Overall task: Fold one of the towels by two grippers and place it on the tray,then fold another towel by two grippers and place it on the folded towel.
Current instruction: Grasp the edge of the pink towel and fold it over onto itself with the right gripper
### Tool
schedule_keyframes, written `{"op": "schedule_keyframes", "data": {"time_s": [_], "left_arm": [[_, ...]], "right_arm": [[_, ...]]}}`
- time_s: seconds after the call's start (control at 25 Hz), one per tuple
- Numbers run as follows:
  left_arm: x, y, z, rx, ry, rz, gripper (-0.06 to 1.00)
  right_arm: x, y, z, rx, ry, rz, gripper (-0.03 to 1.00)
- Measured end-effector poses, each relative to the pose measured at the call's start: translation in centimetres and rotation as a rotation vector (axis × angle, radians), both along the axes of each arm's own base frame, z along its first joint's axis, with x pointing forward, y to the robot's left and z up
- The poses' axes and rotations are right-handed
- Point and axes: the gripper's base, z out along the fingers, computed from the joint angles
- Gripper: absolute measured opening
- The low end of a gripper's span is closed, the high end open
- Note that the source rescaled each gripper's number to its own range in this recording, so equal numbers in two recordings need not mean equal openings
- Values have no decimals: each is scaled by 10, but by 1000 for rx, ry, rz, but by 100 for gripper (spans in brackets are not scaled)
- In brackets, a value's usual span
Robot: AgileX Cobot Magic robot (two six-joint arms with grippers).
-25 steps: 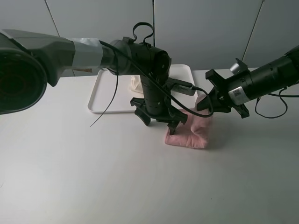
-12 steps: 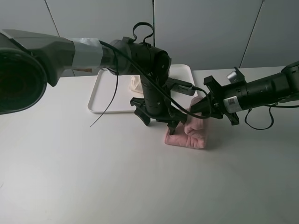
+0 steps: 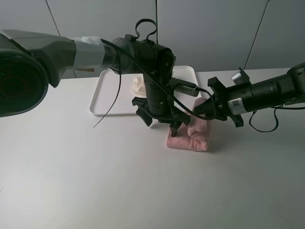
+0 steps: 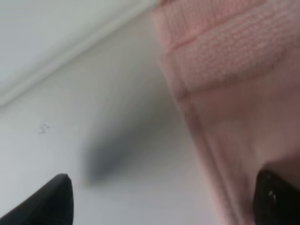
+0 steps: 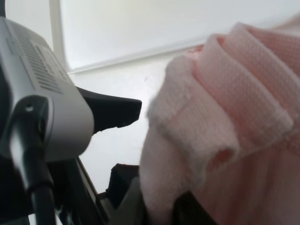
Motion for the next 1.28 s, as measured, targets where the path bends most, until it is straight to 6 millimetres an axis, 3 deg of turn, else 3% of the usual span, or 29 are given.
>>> {"op": "schedule_keyframes", "data": {"time_s": [0.28,0.68,0.76,0.92,1.04,1.28], "left_arm": [[19,3,35,-23,-30,7,99],[62,27,96,-114,-168,48,99],[64,28,103,-123,-186,46,99],[65,28,104,-122,-190,30,99],[65,28,104,-121,-191,26,99],[65,28,105,-119,-194,17,99]], "right_arm": [[0,0,0,4,0,1,6],[2,1,2,22,-1,-26,6],[3,1,2,30,-4,-39,16],[1,15,4,46,-24,-11,55],[-2,27,4,49,-33,36,60],[-1,27,5,51,-37,26,61]]}}
